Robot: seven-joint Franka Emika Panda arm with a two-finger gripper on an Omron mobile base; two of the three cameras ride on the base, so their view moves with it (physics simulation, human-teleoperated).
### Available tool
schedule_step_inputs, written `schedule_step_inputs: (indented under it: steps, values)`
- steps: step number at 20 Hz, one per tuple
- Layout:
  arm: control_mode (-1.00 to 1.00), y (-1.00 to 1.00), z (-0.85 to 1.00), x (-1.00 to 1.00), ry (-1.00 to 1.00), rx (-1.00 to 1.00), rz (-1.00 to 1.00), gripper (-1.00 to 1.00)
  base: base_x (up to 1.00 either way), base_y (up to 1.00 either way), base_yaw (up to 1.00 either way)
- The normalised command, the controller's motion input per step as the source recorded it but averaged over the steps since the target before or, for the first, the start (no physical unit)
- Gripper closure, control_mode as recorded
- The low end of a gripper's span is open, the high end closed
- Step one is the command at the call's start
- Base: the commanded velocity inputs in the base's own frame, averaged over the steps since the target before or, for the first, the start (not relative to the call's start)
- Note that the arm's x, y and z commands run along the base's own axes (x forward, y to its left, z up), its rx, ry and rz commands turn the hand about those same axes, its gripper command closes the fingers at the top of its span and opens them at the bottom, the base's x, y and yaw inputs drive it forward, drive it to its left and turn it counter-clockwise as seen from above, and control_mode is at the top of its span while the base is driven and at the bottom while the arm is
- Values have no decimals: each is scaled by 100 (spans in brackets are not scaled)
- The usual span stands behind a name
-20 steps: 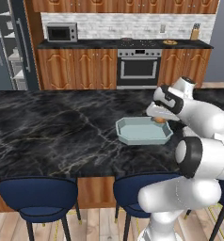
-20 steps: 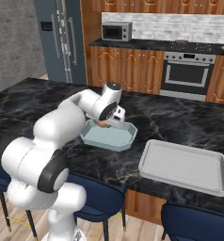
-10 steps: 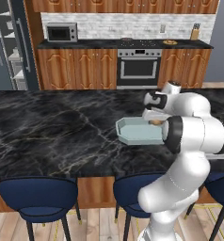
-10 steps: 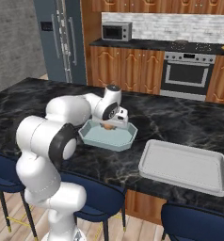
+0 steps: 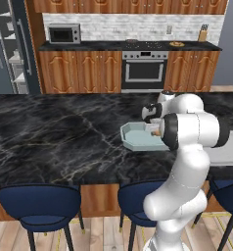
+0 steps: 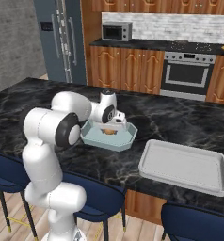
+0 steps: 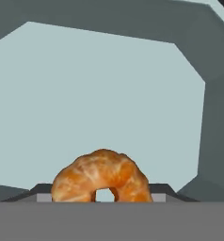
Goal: Place the cold items (avocado and tangerine) from the fridge in one tupperware on the dining counter. Place the warm items (kebab skewer and hot dog) in the stove area in another tupperware.
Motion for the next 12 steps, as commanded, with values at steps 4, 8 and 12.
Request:
schedule_step_inputs:
  steps: [4, 8, 12]
  values:
    - [-100, 0, -32, 19, 0, 0, 0, 100, 0, 0, 0]
    - [-100, 0, -32, 17, 0, 0, 0, 100, 0, 0, 0]
    - [-100, 0, -31, 18, 0, 0, 0, 100, 0, 0, 0]
